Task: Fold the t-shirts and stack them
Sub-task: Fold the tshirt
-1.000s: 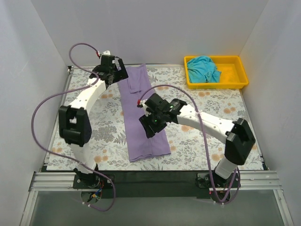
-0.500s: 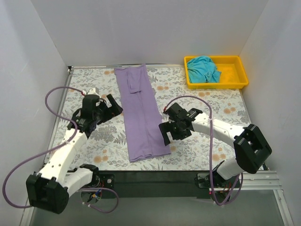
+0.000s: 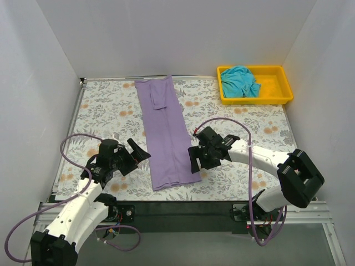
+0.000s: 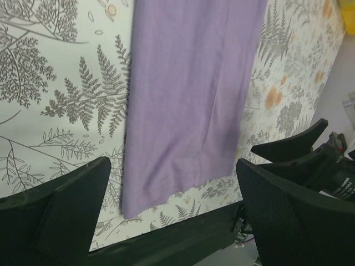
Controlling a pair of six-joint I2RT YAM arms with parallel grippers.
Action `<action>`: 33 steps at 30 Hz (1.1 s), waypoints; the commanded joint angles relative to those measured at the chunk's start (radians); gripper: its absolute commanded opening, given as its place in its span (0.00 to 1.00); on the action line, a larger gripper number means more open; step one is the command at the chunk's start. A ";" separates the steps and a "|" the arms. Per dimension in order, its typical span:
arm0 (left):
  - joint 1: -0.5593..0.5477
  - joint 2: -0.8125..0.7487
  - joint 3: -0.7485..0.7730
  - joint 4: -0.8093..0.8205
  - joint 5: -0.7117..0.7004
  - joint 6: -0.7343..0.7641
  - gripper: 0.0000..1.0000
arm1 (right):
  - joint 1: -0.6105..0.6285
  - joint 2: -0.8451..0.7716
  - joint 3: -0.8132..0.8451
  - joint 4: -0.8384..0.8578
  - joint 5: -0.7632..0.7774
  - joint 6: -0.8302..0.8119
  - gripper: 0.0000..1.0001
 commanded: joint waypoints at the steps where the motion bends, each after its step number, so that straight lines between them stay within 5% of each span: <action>1: -0.012 -0.021 -0.037 0.017 0.064 -0.066 0.87 | 0.024 0.004 -0.017 0.060 -0.008 0.040 0.68; 7: -0.079 0.083 -0.044 -0.039 -0.005 -0.085 0.71 | 0.050 0.028 -0.046 0.075 0.023 0.080 0.63; 9: -0.130 0.118 -0.037 -0.057 -0.032 -0.103 0.56 | 0.053 0.028 -0.065 0.076 0.033 0.095 0.62; 23: -0.513 0.405 0.080 -0.120 -0.288 -0.244 0.48 | 0.073 0.047 -0.114 0.121 0.027 0.137 0.54; 33: -0.587 0.503 0.083 -0.123 -0.327 -0.310 0.38 | 0.084 0.051 -0.137 0.121 0.026 0.142 0.47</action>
